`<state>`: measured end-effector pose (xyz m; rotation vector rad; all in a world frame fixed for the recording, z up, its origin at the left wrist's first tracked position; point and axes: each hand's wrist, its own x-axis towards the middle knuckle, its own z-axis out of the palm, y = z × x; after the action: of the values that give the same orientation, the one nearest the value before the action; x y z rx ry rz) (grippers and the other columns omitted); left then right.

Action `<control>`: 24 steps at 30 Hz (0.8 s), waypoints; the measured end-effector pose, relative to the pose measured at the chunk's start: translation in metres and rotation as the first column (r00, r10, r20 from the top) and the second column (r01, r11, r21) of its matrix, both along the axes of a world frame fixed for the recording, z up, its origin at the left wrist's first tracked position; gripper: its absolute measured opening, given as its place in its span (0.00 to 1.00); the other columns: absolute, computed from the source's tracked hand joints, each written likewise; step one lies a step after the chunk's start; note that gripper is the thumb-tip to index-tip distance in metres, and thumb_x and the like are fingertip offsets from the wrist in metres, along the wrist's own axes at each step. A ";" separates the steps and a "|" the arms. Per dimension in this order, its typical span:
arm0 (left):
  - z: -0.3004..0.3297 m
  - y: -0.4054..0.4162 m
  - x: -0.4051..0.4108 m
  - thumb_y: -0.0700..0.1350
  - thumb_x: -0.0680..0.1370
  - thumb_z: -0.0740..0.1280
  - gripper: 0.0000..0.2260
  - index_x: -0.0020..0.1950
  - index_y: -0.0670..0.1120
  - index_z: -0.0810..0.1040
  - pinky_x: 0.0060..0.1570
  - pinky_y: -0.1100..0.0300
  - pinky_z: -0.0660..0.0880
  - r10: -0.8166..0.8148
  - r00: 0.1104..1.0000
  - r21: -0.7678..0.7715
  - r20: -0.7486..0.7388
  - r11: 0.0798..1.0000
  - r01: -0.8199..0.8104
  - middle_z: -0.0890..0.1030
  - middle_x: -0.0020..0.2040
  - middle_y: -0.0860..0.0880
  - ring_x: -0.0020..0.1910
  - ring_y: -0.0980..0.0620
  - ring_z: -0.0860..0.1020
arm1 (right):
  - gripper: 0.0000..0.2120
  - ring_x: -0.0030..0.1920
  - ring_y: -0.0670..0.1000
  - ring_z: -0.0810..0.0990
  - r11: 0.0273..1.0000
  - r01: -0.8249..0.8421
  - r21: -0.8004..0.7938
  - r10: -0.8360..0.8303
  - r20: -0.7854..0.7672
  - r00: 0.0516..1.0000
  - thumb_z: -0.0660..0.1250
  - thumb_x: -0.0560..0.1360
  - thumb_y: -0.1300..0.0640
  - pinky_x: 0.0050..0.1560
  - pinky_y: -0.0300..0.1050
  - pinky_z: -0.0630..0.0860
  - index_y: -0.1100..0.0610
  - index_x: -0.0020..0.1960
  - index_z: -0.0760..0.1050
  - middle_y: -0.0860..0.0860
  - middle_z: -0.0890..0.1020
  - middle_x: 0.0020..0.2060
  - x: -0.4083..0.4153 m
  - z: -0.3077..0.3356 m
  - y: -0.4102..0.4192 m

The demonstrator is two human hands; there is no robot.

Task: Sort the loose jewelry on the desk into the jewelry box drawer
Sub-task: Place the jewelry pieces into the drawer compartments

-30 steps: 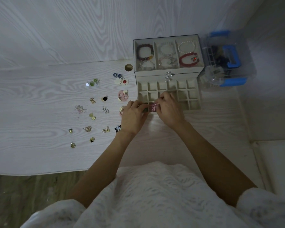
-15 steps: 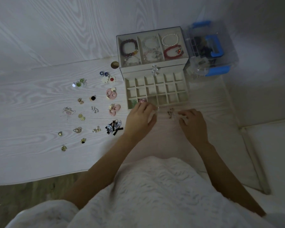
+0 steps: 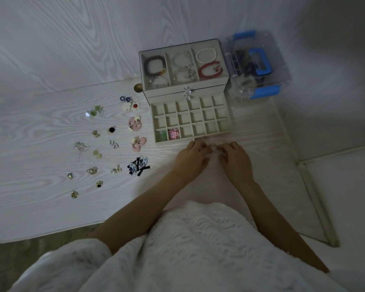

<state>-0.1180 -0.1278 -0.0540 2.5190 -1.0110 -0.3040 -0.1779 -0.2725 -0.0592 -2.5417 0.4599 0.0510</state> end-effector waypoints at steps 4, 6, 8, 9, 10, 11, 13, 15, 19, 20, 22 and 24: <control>-0.002 0.012 -0.003 0.46 0.75 0.66 0.11 0.56 0.44 0.78 0.44 0.50 0.77 0.015 1.000 -0.002 -0.008 1.000 -0.015 0.76 0.56 0.44 0.55 0.44 0.74 | 0.06 0.47 0.56 0.76 0.998 0.055 -0.027 -0.055 0.003 0.998 0.63 0.74 0.62 0.41 0.47 0.71 0.58 0.51 0.76 0.56 0.77 0.47 -0.005 0.000 -0.004; -0.003 0.016 -0.004 0.45 0.75 0.67 0.09 0.53 0.43 0.79 0.45 0.51 0.76 0.021 1.000 -0.015 -0.016 1.000 -0.022 0.78 0.53 0.44 0.51 0.44 0.75 | 0.05 0.46 0.56 0.76 0.998 0.053 -0.030 -0.053 0.011 0.999 0.63 0.74 0.62 0.39 0.46 0.70 0.59 0.49 0.76 0.56 0.77 0.46 -0.006 0.000 -0.003; -0.004 0.017 -0.006 0.42 0.75 0.67 0.07 0.51 0.42 0.80 0.45 0.52 0.74 0.042 0.999 -0.040 -0.031 0.998 -0.043 0.79 0.49 0.43 0.47 0.43 0.76 | 0.06 0.46 0.56 0.76 0.998 0.044 -0.049 -0.043 0.014 0.999 0.63 0.74 0.62 0.39 0.46 0.70 0.59 0.50 0.75 0.56 0.77 0.45 -0.006 0.000 -0.001; -0.004 0.018 -0.006 0.40 0.75 0.67 0.06 0.50 0.42 0.80 0.43 0.53 0.73 0.072 0.996 -0.059 -0.050 0.995 -0.074 0.80 0.47 0.42 0.46 0.42 0.77 | 0.06 0.46 0.56 0.76 0.997 0.038 -0.066 -0.038 0.007 0.999 0.62 0.75 0.62 0.39 0.46 0.70 0.59 0.51 0.75 0.56 0.77 0.46 -0.006 0.000 0.000; -0.003 0.019 -0.007 0.39 0.75 0.66 0.05 0.49 0.42 0.80 0.42 0.54 0.72 0.107 0.991 -0.076 -0.074 0.991 -0.113 0.80 0.46 0.42 0.44 0.42 0.78 | 0.07 0.47 0.55 0.76 0.996 0.033 -0.082 -0.033 -0.002 0.999 0.62 0.75 0.62 0.39 0.46 0.70 0.59 0.51 0.75 0.56 0.77 0.47 -0.005 0.000 0.001; -0.003 0.020 -0.007 0.38 0.75 0.65 0.05 0.48 0.42 0.80 0.42 0.54 0.73 0.137 0.986 -0.087 -0.096 0.986 -0.146 0.81 0.45 0.42 0.43 0.42 0.78 | 0.07 0.47 0.55 0.76 0.995 0.030 -0.093 -0.031 -0.009 0.999 0.61 0.75 0.62 0.40 0.45 0.69 0.59 0.52 0.75 0.56 0.77 0.47 -0.005 -0.001 0.001; -0.003 0.025 -0.006 0.36 0.74 0.65 0.06 0.48 0.42 0.80 0.41 0.53 0.74 0.165 0.980 -0.088 -0.114 0.981 -0.175 0.81 0.44 0.42 0.42 0.42 0.78 | 0.08 0.48 0.55 0.75 0.995 0.031 -0.099 -0.032 -0.014 0.999 0.61 0.76 0.62 0.40 0.44 0.68 0.59 0.53 0.75 0.56 0.77 0.48 -0.005 -0.001 0.001; -0.003 0.030 -0.005 0.35 0.72 0.65 0.07 0.47 0.42 0.80 0.39 0.53 0.74 0.174 0.979 -0.073 -0.110 0.981 -0.182 0.80 0.43 0.42 0.42 0.41 0.78 | 0.08 0.48 0.55 0.76 0.995 0.031 -0.097 -0.032 -0.006 0.999 0.61 0.75 0.62 0.40 0.43 0.68 0.59 0.53 0.75 0.56 0.77 0.48 -0.006 -0.002 0.001; -0.004 0.031 -0.007 0.37 0.68 0.66 0.13 0.52 0.42 0.78 0.39 0.51 0.76 0.184 0.979 -0.020 -0.088 0.982 -0.187 0.79 0.49 0.42 0.46 0.40 0.76 | 0.10 0.50 0.56 0.74 0.991 0.022 -0.131 -0.019 0.029 0.999 0.63 0.74 0.63 0.38 0.44 0.68 0.60 0.54 0.75 0.57 0.76 0.49 -0.008 -0.001 0.003; -0.003 0.029 -0.007 0.38 0.69 0.67 0.15 0.55 0.42 0.77 0.41 0.51 0.76 0.181 0.980 -0.012 -0.087 0.983 -0.183 0.78 0.53 0.42 0.48 0.41 0.75 | 0.10 0.50 0.56 0.74 0.991 0.009 -0.137 -0.005 0.035 0.999 0.63 0.74 0.62 0.38 0.44 0.69 0.59 0.55 0.75 0.57 0.76 0.50 -0.008 -0.001 0.004; -0.003 0.024 -0.007 0.41 0.72 0.67 0.16 0.60 0.43 0.75 0.45 0.51 0.74 0.162 0.982 0.010 -0.097 0.987 -0.161 0.76 0.58 0.43 0.53 0.43 0.74 | 0.12 0.51 0.56 0.73 0.991 -0.036 -0.132 0.040 0.029 0.999 0.64 0.75 0.61 0.40 0.46 0.71 0.58 0.58 0.75 0.57 0.75 0.51 -0.007 0.000 0.005; -0.003 0.019 -0.003 0.41 0.75 0.65 0.13 0.59 0.43 0.76 0.49 0.51 0.72 0.132 0.985 0.018 -0.110 0.991 -0.131 0.76 0.56 0.43 0.53 0.43 0.74 | 0.11 0.50 0.56 0.74 0.991 -0.068 -0.113 0.071 0.018 0.997 0.63 0.76 0.60 0.41 0.46 0.71 0.57 0.57 0.76 0.57 0.76 0.50 -0.005 -0.001 0.006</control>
<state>-0.1214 -0.1092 -0.0570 2.5334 -0.7984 -0.4054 -0.1825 -0.2663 -0.0597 -2.6656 0.3751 0.0231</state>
